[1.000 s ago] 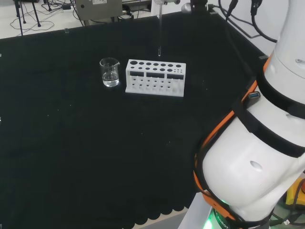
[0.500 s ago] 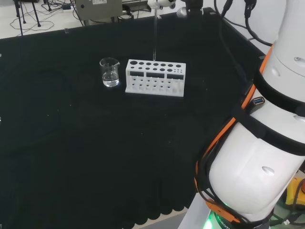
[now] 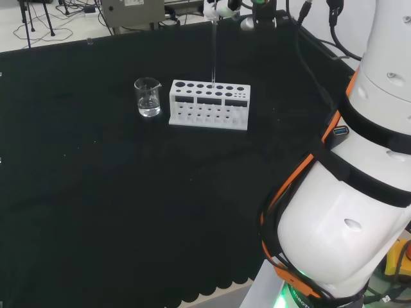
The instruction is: Put the glass rod back on the white test tube rack.
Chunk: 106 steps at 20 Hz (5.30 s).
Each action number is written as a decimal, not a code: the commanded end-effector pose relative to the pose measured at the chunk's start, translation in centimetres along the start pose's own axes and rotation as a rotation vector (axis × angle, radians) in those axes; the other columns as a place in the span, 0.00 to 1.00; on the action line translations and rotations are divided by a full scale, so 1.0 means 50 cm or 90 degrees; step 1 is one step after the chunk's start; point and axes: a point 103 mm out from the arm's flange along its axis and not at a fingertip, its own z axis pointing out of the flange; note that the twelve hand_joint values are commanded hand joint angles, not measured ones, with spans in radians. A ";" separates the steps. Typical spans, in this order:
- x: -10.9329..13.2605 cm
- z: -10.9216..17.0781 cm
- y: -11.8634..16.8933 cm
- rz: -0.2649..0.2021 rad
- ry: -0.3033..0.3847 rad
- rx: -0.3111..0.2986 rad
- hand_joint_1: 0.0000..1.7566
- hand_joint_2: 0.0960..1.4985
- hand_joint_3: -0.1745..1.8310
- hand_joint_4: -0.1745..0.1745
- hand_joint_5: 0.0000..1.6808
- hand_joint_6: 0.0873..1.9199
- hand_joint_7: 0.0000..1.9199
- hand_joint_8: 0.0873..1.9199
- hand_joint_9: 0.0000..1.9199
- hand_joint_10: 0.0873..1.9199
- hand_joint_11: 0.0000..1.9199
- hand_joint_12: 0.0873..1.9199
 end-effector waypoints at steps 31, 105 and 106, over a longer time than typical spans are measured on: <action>0.011 0.020 0.025 -0.004 0.008 0.007 0.74 0.73 0.00 0.00 0.73 0.12 0.60 0.54 0.92 0.32 0.63 0.36; -0.042 0.216 0.022 0.013 0.051 0.071 0.74 0.73 0.00 0.00 0.73 0.12 0.60 0.53 0.92 0.32 0.63 0.36; -0.042 0.217 0.023 0.013 0.051 0.071 0.73 0.71 0.00 0.00 0.77 0.11 0.67 0.52 0.93 0.31 0.64 0.36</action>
